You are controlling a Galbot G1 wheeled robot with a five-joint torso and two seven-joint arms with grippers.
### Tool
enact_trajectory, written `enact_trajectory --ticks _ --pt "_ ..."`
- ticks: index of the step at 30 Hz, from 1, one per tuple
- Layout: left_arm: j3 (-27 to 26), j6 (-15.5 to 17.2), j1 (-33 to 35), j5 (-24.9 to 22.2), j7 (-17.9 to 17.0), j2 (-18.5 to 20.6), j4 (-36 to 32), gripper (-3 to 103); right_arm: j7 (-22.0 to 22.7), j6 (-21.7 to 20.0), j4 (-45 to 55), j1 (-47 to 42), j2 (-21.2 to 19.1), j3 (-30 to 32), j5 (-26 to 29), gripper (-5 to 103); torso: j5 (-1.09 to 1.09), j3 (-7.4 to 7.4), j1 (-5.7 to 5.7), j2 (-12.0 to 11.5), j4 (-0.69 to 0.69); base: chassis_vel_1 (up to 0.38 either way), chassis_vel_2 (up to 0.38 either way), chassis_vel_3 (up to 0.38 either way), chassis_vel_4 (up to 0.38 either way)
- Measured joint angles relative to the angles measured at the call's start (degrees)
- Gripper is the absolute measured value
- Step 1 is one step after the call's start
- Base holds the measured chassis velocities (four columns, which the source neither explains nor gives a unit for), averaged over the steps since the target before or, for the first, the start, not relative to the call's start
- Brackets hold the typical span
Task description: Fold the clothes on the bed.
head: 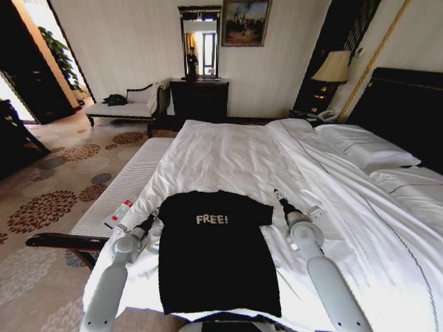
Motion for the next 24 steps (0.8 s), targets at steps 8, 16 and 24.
enact_trajectory --ticks 8,16,24 --pt "-0.1 -0.2 -0.1 0.5 0.3 0.5 0.1 20 0.1 0.0 -0.2 -0.3 0.0 0.4 0.0 100 0.00 0.00 0.00 0.0 0.00 0.000 0.000 0.000 0.000" --pt "-0.6 -0.5 -0.2 0.7 0.5 1.9 0.0 1 0.2 0.0 -0.1 -1.0 0.2 0.8 -0.1 100 0.00 0.00 0.00 0.0 -0.01 0.000 0.000 0.000 0.000" --pt "-2.4 -0.9 -0.5 -0.4 0.5 4.4 -1.6 0 0.7 -0.1 0.3 -1.3 0.6 0.7 -0.5 100 -0.01 0.00 0.00 0.0 0.00 0.000 0.000 0.000 0.000"
